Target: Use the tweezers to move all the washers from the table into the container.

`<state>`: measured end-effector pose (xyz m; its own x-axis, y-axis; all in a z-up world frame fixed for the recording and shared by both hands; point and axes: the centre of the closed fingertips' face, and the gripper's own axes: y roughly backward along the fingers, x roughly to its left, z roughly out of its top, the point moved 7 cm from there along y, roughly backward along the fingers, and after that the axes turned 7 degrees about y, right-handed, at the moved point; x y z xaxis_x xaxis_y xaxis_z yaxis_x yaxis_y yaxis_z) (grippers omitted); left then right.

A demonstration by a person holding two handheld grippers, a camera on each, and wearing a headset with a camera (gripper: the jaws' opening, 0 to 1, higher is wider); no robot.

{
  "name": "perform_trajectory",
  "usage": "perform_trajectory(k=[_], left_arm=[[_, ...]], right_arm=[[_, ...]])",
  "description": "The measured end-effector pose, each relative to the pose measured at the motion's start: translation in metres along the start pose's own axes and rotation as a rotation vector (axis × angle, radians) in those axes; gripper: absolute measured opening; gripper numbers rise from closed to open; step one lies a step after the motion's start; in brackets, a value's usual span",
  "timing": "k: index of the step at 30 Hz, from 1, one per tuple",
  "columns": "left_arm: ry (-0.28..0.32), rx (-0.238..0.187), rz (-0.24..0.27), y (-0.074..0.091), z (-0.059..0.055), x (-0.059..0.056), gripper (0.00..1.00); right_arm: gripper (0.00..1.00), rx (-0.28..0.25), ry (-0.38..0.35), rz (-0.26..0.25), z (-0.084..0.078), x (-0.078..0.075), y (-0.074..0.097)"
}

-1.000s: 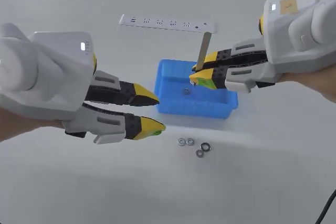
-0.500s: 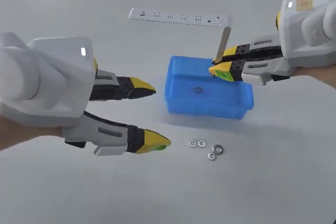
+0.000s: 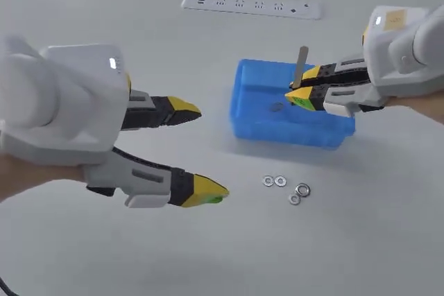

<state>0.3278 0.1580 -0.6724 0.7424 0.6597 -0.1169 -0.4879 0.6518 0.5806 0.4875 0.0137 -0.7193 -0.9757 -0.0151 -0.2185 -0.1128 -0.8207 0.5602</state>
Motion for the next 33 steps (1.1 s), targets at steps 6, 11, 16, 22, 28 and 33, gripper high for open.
perform_trajectory(k=[6, 11, 16, 22, 28, 33], left_arm=[[0.016, 0.009, 0.015, 0.000, 0.000, 0.001, 0.74], [0.017, 0.017, 0.009, -0.001, 0.000, 0.000, 0.74], [0.020, 0.018, 0.010, -0.001, 0.000, 0.000, 0.74], [0.026, 0.022, 0.013, 0.001, -0.001, 0.001, 0.75], [0.032, 0.017, 0.021, 0.003, 0.000, 0.002, 0.76], [0.034, 0.021, 0.019, 0.003, 0.000, 0.002, 0.76]], right_arm=[[0.10, 0.008, -0.008, 0.007, -0.004, 0.000, -0.004], [0.10, 0.006, -0.015, 0.005, -0.006, 0.000, -0.005], [0.10, 0.006, -0.023, 0.007, -0.009, 0.002, -0.006], [0.10, -0.002, -0.030, 0.007, -0.011, 0.004, -0.006], [0.11, 0.002, -0.023, 0.003, -0.011, 0.004, -0.005], [0.11, 0.003, -0.020, 0.002, -0.011, 0.004, -0.004]])
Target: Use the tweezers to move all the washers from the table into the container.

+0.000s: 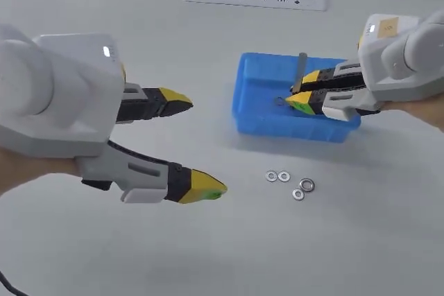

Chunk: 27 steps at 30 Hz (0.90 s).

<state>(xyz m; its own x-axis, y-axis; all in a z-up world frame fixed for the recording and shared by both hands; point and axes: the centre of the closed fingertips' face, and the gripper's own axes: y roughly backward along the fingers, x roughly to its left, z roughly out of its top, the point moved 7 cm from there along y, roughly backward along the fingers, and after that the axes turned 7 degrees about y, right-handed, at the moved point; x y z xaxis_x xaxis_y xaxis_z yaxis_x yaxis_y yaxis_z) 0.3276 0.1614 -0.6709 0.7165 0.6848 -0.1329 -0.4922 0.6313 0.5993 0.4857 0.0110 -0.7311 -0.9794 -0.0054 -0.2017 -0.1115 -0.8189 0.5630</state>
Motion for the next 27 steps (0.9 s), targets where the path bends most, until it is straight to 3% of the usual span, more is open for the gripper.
perform_trajectory(k=[4, 8, 12, 15, 21, 23, 27], left_arm=[[-0.003, 0.000, -0.006, -0.001, 0.001, 0.000, 0.76], [-0.013, -0.020, -0.008, -0.005, 0.012, 0.006, 0.76], [-0.070, -0.019, -0.001, -0.013, 0.028, 0.016, 0.75], [-0.059, -0.090, 0.000, -0.020, 0.046, 0.026, 0.75], [-0.089, -0.108, -0.010, -0.043, 0.069, 0.043, 0.72], [-0.118, -0.141, -0.044, -0.051, 0.078, 0.048, 0.70], [-0.199, -0.125, -0.056, -0.065, 0.087, 0.045, 0.62]], right_arm=[[0.11, -0.002, -0.001, -0.001, 0.000, 0.001, 0.001], [0.11, -0.009, -0.006, -0.003, 0.000, 0.001, 0.001], [0.11, -0.012, -0.001, -0.002, 0.001, 0.001, 0.000], [0.11, -0.019, -0.001, -0.004, 0.003, 0.001, 0.000], [0.11, -0.028, 0.007, -0.009, 0.006, 0.000, 0.003], [0.11, -0.035, 0.009, -0.010, 0.008, 0.000, 0.005], [0.11, -0.037, 0.015, -0.011, 0.010, 0.000, 0.007]])
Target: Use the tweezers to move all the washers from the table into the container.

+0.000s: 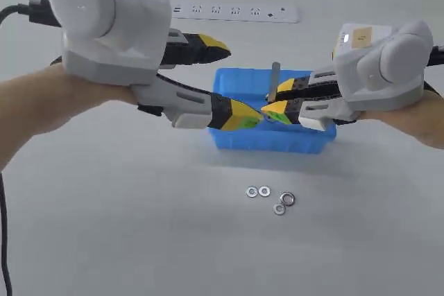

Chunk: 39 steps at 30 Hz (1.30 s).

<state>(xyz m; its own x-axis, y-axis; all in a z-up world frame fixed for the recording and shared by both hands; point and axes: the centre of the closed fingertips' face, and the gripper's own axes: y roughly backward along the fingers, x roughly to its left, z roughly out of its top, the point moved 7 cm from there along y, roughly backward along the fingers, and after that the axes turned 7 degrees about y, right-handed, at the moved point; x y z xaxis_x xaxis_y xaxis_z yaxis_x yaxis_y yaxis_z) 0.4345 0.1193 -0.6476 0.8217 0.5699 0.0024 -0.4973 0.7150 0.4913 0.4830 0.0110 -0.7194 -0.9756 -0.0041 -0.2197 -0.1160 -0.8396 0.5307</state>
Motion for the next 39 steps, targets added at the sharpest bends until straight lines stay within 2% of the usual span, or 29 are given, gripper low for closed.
perform_trajectory(k=[2, 4, 6, 9, 13, 16, 18, 26, 34, 36, 38, 39], left_arm=[[-0.002, -0.015, -0.037, -0.007, 0.005, -0.002, 0.55], [-0.014, -0.003, -0.074, -0.013, 0.005, -0.004, 0.53], [-0.019, 0.005, -0.080, -0.017, 0.007, -0.004, 0.51], [0.010, -0.016, -0.088, -0.022, 0.009, -0.001, 0.46], [-0.046, -0.012, -0.109, -0.025, 0.013, -0.005, 0.38], [-0.036, -0.016, -0.128, -0.024, 0.015, -0.002, 0.27], [0.001, -0.043, -0.163, -0.025, 0.017, -0.002, 0.26], [-0.024, -0.024, -0.174, -0.028, 0.016, 0.005, 0.13], [-0.013, -0.009, -0.199, -0.030, 0.009, 0.012, 0.09], [-0.025, -0.003, -0.198, -0.030, 0.008, 0.012, 0.08], [-0.063, 0.007, -0.190, -0.032, 0.007, 0.014, 0.07], [-0.095, -0.002, -0.173, -0.033, 0.009, 0.014, 0.07]], right_arm=[[0.11, -0.002, 0.006, 0.001, 0.002, 0.000, 0.002], [0.11, -0.003, 0.010, 0.000, 0.003, 0.000, 0.003], [0.11, -0.007, 0.010, 0.000, 0.004, -0.001, 0.003], [0.11, -0.010, 0.010, 0.000, 0.005, -0.001, 0.003], [0.11, -0.028, 0.014, 0.016, 0.008, 0.001, 0.003], [0.11, -0.026, 0.027, 0.024, 0.009, 0.003, 0.003], [0.11, -0.027, 0.030, 0.029, 0.010, 0.004, 0.002], [0.11, -0.027, 0.036, 0.033, 0.010, 0.004, 0.001], [0.11, -0.026, 0.041, 0.036, 0.007, 0.004, 0.001], [0.11, -0.024, 0.041, 0.036, 0.006, 0.004, 0.001], [0.11, -0.022, 0.043, 0.035, 0.006, 0.004, 0.000], [0.11, -0.025, 0.041, 0.033, 0.006, 0.004, 0.000]])
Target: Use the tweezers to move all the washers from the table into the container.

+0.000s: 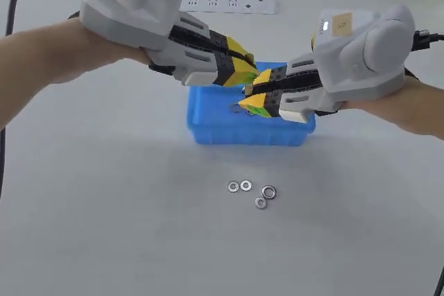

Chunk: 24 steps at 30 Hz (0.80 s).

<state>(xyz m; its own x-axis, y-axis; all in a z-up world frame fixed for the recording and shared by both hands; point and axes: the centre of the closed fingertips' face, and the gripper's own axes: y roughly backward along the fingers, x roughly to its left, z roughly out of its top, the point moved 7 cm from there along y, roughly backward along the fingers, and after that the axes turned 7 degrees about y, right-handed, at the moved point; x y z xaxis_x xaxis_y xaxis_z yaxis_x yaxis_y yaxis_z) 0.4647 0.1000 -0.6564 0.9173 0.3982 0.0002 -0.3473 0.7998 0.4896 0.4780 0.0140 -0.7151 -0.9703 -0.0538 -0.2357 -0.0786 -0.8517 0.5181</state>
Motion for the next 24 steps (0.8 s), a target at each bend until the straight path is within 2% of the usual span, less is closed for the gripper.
perform_trajectory(k=[9, 12, 20, 24], left_arm=[[-0.041, -0.002, 0.011, 0.003, 0.006, 0.002, 0.06], [-0.027, -0.015, 0.020, 0.007, 0.007, 0.003, 0.06], [-0.047, -0.015, 0.059, 0.016, 0.011, 0.007, 0.06], [-0.033, -0.034, 0.066, 0.024, 0.017, 0.003, 0.06]], right_arm=[[0.12, -0.004, -0.001, -0.023, 0.006, -0.005, 0.001], [0.13, -0.005, -0.002, -0.025, 0.007, -0.005, 0.001], [0.20, 0.001, -0.014, -0.029, 0.011, -0.003, 0.005], [0.22, 0.004, -0.018, -0.055, 0.012, -0.004, 0.012]])
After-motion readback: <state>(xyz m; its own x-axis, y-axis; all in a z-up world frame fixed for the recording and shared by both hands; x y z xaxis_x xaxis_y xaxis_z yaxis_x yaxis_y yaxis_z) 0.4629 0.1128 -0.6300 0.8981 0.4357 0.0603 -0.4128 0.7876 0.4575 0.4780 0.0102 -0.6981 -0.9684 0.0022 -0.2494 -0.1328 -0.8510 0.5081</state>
